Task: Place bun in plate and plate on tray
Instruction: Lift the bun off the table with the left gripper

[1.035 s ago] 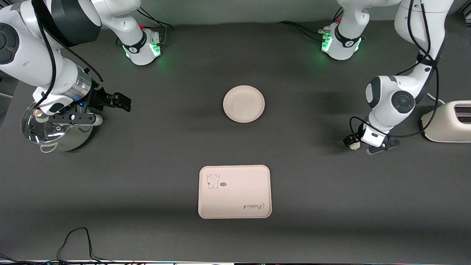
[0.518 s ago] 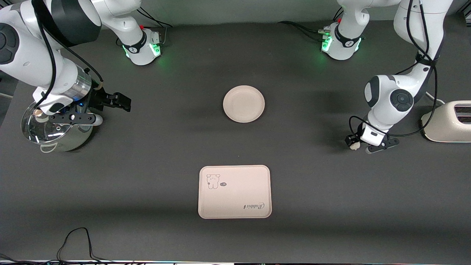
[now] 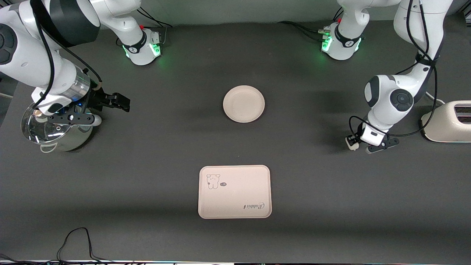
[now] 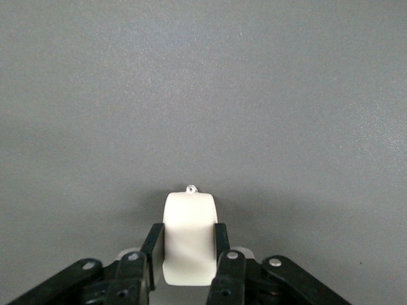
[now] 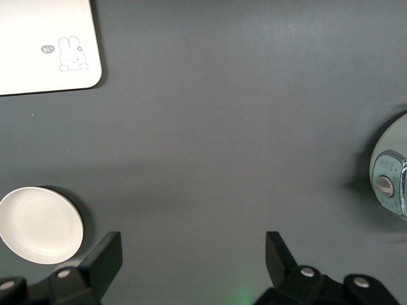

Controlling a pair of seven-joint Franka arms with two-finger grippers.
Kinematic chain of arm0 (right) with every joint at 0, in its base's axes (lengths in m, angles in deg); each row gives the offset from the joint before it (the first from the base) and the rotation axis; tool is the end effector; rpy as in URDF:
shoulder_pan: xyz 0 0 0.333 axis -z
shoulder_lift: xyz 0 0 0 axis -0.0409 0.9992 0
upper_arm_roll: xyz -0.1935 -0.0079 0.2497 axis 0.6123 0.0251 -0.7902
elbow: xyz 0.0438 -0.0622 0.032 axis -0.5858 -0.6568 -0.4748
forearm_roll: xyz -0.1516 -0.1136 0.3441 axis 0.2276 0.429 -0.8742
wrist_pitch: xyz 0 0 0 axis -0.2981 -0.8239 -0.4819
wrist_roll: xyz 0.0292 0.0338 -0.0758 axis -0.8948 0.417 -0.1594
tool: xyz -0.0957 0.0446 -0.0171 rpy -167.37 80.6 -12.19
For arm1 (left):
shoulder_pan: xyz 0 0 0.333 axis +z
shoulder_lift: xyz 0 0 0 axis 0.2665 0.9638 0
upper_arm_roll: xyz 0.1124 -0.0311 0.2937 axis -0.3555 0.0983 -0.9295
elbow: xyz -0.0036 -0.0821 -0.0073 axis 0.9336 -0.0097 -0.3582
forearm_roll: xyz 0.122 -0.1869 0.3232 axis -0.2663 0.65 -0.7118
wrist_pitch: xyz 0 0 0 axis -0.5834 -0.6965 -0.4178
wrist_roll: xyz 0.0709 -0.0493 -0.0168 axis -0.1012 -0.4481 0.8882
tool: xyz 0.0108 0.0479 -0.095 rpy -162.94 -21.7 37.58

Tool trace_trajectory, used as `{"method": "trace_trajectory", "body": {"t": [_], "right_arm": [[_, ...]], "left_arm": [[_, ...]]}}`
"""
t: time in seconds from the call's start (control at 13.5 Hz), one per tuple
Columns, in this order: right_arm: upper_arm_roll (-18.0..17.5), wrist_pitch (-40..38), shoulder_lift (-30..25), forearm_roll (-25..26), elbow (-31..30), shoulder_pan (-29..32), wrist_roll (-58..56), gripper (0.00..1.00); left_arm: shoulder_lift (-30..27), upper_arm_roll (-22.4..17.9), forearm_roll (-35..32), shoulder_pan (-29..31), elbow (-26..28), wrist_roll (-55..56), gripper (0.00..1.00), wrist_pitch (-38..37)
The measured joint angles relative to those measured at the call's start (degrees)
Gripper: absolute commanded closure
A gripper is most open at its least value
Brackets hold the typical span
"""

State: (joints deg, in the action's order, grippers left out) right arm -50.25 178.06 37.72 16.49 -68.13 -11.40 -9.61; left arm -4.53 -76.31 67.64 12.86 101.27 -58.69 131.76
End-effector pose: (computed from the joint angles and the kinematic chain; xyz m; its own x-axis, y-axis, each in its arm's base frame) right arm 0.5352 0.1304 0.5423 0.9899 -0.0804 -0.1166 -0.0823 -0.9965 -0.0112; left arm 0.5143 -0.0215 0.2055 0.9507 0.3004 0.0773 0.2989 -0.9538 0.0306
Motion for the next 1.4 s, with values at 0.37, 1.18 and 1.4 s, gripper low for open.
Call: {"method": "trace_trajectory", "body": {"t": [0.37,1.18,1.4], "right_arm": [[0.06,0.0,0.0,0.0,0.0,0.0,-0.39,0.0],[2.08,0.0,0.0,0.0,-0.03,0.01,-2.67,0.0],[2.08,0.0,0.0,0.0,-0.07,0.01,-2.68,0.0]], "left_arm": [[-0.11,0.0,0.0,-0.02,0.0,-0.49,0.74,-0.03],[-4.0,-0.16,-0.02,-0.04,-3.88,-2.16,0.89,-11.88],[-4.84,-0.13,-0.02,-0.09,-5.25,-2.19,0.88,-13.83]]}}
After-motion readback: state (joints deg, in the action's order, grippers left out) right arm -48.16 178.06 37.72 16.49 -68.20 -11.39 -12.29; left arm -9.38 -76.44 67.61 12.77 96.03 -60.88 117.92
